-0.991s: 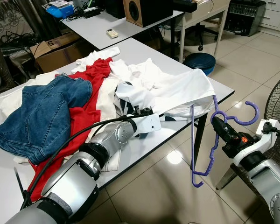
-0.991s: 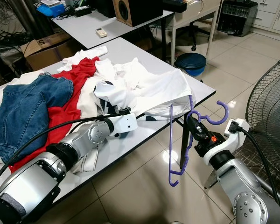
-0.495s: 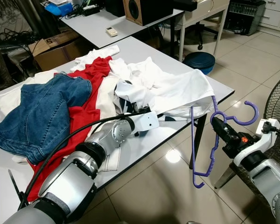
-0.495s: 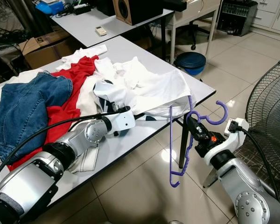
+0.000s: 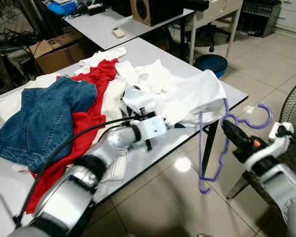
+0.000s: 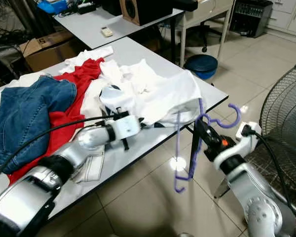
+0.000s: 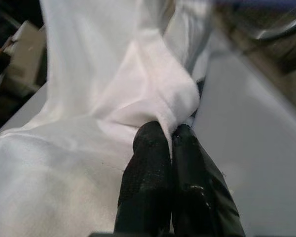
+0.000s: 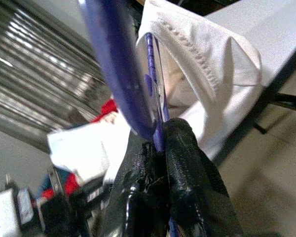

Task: Hang hanger

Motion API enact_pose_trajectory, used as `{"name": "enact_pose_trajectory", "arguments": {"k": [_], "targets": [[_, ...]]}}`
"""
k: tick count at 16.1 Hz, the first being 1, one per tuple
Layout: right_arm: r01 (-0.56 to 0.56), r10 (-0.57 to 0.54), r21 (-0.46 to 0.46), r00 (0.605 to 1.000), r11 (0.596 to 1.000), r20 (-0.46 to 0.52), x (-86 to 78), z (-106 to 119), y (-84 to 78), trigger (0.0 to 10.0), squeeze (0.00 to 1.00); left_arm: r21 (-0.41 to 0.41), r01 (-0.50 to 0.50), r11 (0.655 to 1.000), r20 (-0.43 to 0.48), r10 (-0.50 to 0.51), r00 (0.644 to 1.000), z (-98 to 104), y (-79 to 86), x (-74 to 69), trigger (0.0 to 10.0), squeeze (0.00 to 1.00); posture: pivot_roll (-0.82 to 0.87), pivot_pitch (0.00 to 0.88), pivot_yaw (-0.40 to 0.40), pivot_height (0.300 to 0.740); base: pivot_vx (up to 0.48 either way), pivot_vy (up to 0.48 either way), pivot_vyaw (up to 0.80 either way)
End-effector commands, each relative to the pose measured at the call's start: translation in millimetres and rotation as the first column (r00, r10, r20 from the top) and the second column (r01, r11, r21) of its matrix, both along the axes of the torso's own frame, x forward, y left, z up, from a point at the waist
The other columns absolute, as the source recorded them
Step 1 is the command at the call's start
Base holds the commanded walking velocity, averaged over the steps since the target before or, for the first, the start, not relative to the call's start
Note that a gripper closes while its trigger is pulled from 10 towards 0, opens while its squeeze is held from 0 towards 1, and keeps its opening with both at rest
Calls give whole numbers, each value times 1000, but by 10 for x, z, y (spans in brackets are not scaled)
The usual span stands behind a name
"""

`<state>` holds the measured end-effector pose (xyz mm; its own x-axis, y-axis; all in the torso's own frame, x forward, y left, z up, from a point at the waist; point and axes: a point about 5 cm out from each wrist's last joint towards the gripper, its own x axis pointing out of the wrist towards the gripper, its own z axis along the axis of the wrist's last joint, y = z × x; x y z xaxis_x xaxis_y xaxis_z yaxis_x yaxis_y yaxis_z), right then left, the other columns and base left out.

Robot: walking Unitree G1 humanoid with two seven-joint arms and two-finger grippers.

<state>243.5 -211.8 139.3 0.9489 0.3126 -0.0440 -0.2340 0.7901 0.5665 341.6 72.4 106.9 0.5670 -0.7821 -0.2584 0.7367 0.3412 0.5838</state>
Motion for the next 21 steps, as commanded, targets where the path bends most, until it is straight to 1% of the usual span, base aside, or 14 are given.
{"name": "enact_pose_trajectory", "arguments": {"k": [1, 2, 3, 4, 5, 7, 8, 13, 14, 15, 16, 17, 19, 21], "targets": [[-14, 15, 64, 1000, 998, -4, 65, -17, 35, 10000, 0, -65, 44, 997, -27, -46, 999, 100, 87, -7, 0, 0, -169, 0, 150, 740, 0, 0, 0], [-7, 9, 95, 1000, 995, -21, 108, -65, 39, 10000, 0, -107, 72, 992, -53, -78, 996, 148, 115, -27, 0, 0, -160, 1, 145, 740, 0, 0, 0], [9, -6, 165, 1000, 986, -22, 156, -67, 39, 10000, 0, -133, 100, 986, -85, -112, 990, 182, 143, -51, 0, 0, -150, 1, 139, 740, 0, 0, 0], [38, -38, 289, 999, 957, -6, 231, -10, 23, 10000, 0, -144, 129, 981, -131, -149, 980, 204, 187, -84, 0, 0, -141, 1, 133, 740, 0, 0, 0], [47, -53, 353, 999, 934, 7, 269, 31, 17, 10000, 0, -143, 151, 978, -150, -172, 974, 208, 207, -107, 0, 0, -141, 1, 133, 740, 0, 0, 0], [43, -68, 500, 997, 865, 32, 369, 123, -4, 10000, 0, -181, 184, 966, -185, -217, 959, 250, 234, -157, 0, 0, -120, 6, 118, 740, 0, 0, 0], [36, -64, 537, 997, 843, 34, 407, 137, -3, 10000, 0, -197, 196, 960, -197, -235, 952, 271, 241, -183, 0, 0, -118, 7, 116, 740, 0, 0, 0], [63, -74, 552, 997, 831, -2, 537, 124, 11, 10000, 0, -234, 255, 938, -231, -308, 923, 346, 229, -319, 0, 0, -117, 8, 115, 740, 0, 0, 0], [144, -140, 538, 989, 830, -49, 601, 80, -49, 10000, 0, -252, 273, 929, -247, -334, 910, 370, 232, -362, 0, 0, -117, 8, 115, 740, 0, 0, 0], [226, -207, 548, 973, 805, -96, 666, 42, -117, 10000, 0, -260, 292, 920, -268, -360, 894, 385, 231, -420, 0, 0, -117, 12, 119, 740, 0, 0, 0], [272, -244, 545, 962, 793, -125, 698, 16, -151, 10000, 0, -270, 305, 913, -285, -379, 881, 389, 214, -463, 0, 0, -117, 12, 119, 740, 0, 0, 0], [298, -263, 573, 954, 764, -145, 723, 2, -167, 10000, 0, -273, 316, 909, -293, -392, 872, 388, 181, -500, 0, 0, -117, 12, 119, 740, 0, 0, 0], [305, -268, 585, 951, 751, -153, 758, 6, -136, 10000, 0, -276, 330, 903, -298, -406, 864, 373, 99, -555, 0, 0, -111, 11, 119, 740, 0, 0, 0], [304, -263, 626, 951, 718, -159, 813, 32, -44, 10000, 0, -288, 343, 894, -299, -424, 855, 368, -44, -617, 0, 0, -110, 11, 118, 740, 0, 0, 0]]}}
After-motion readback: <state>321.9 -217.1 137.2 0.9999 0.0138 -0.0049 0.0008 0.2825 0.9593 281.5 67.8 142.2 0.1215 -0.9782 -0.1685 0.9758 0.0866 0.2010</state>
